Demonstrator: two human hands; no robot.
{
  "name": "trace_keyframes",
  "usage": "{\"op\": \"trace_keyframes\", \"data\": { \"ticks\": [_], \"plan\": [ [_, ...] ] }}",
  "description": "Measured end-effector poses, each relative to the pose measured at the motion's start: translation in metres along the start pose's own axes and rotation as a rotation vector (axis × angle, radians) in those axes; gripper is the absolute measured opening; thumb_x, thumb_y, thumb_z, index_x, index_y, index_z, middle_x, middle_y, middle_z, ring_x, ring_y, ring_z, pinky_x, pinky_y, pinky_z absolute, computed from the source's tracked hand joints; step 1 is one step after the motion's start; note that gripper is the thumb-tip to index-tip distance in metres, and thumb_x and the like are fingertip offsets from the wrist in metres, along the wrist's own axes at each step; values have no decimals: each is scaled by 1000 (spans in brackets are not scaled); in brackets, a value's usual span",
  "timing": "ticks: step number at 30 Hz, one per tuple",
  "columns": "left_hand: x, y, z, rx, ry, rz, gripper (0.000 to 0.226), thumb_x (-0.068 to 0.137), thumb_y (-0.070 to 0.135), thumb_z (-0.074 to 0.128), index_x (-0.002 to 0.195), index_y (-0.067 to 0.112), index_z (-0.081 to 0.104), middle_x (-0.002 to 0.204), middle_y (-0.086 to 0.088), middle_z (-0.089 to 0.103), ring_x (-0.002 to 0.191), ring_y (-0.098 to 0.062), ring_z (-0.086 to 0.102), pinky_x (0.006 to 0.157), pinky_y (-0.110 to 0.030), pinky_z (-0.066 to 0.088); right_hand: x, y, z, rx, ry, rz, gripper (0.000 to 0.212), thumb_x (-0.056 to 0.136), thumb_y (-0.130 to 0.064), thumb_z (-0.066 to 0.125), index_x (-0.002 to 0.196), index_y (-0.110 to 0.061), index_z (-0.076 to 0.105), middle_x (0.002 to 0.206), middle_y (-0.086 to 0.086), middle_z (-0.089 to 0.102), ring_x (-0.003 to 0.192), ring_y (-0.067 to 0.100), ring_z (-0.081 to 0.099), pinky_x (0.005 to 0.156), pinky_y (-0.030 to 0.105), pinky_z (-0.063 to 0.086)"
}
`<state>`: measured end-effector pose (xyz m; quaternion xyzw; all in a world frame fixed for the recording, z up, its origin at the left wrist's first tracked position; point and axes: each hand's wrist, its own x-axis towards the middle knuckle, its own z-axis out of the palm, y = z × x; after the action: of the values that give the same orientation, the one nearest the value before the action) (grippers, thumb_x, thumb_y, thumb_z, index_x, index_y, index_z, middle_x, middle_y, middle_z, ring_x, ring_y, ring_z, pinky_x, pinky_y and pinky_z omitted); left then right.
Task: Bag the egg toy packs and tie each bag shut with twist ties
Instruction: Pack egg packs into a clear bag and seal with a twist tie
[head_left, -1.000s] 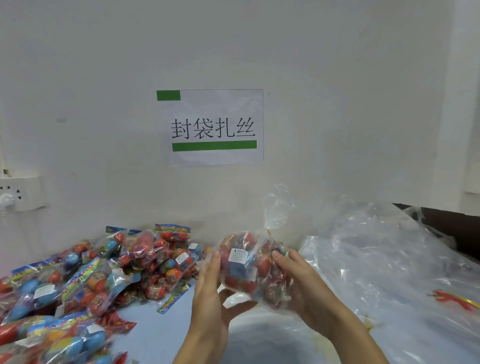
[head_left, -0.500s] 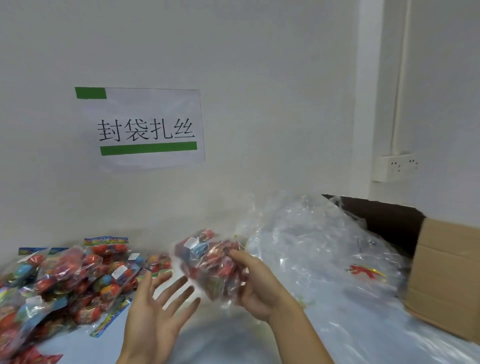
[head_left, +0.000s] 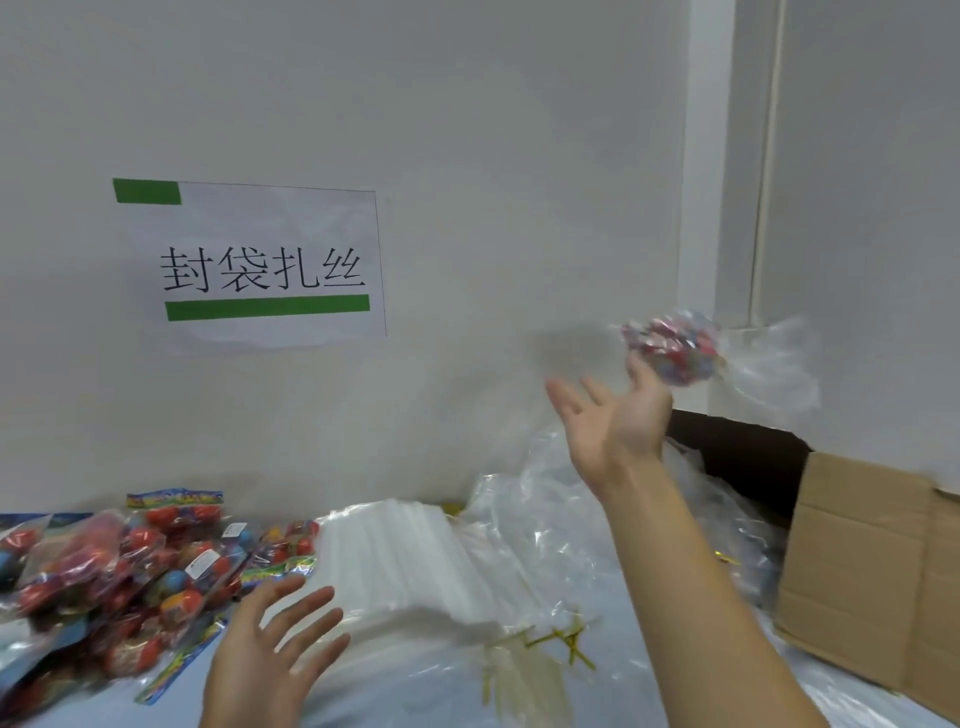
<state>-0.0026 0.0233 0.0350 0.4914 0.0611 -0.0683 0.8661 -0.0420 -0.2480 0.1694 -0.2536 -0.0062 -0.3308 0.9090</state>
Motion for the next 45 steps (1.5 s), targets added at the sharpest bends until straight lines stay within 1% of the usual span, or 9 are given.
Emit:
{"op": "trace_keyframes", "data": {
  "ticks": [4, 7, 11, 17, 21, 24, 29, 38, 45],
  "plan": [
    [1, -7, -1, 253, -29, 108, 22, 101, 21, 51, 100, 3, 63, 96, -22, 70, 89, -38, 64, 72, -43, 52, -35, 54, -35, -430, 76, 206, 29, 103, -20, 46, 129, -13, 57, 112, 14, 73, 94, 30, 72, 76, 35, 51],
    [3, -14, -1, 525, -90, 234, 17, 100, 8, 52, 90, 3, 65, 83, -21, 73, 78, -35, 66, 68, -38, 50, -57, 91, -57, -791, 34, 345, 21, 97, -12, 49, 107, -15, 68, 89, 6, 79, 74, 21, 71, 65, 27, 47],
    [0, -26, -5, 914, -182, 403, 19, 95, 7, 58, 82, 17, 68, 74, -1, 74, 73, -17, 68, 66, -30, 52, -69, 109, -73, -1272, -186, 400, 24, 91, -12, 49, 102, -20, 69, 91, 2, 78, 66, 11, 68, 57, 15, 47],
    [-5, -29, -4, 1114, -258, 485, 21, 92, 10, 62, 79, 24, 68, 76, 0, 72, 75, -9, 66, 68, -18, 49, -60, 92, -84, -1659, -239, 324, 25, 90, -18, 52, 109, -24, 68, 113, 3, 66, 86, 15, 66, 64, 21, 51],
    [-6, -30, -3, 1130, -265, 490, 21, 93, 9, 62, 80, 25, 68, 79, 1, 72, 80, -11, 67, 69, -19, 47, -49, 78, -99, -1863, -1, 234, 35, 87, -16, 53, 120, -25, 61, 127, 6, 57, 116, 29, 58, 99, 40, 50],
    [-7, -29, -3, 1129, -264, 499, 21, 93, 8, 61, 80, 24, 68, 80, 1, 72, 81, -11, 66, 67, -16, 45, -44, 71, -111, -2049, 251, 231, 38, 89, -19, 57, 126, -21, 52, 139, 12, 39, 128, 36, 40, 106, 44, 37],
    [-10, -29, -2, 1137, -268, 496, 22, 92, 8, 61, 79, 23, 68, 79, 4, 72, 82, -9, 67, 66, -12, 44, -43, 77, -131, -2088, 307, 419, 34, 92, -18, 55, 126, -15, 54, 139, 14, 42, 128, 35, 39, 104, 43, 41],
    [-11, -29, -2, 1155, -271, 487, 22, 93, 10, 60, 80, 26, 68, 81, 3, 72, 81, -10, 67, 69, -14, 47, -47, 75, -130, -1982, 348, 141, 11, 88, -6, 57, 91, -13, 48, 113, 11, 61, 112, 34, 53, 83, 37, 47],
    [-11, -30, -1, 1156, -260, 489, 21, 94, 11, 60, 82, 27, 67, 82, 3, 72, 83, -9, 66, 66, -11, 46, -56, 85, -97, -1928, 275, -215, 40, 89, -6, 49, 129, -13, 51, 118, 11, 63, 116, 32, 52, 91, 41, 49]
  ]
}}
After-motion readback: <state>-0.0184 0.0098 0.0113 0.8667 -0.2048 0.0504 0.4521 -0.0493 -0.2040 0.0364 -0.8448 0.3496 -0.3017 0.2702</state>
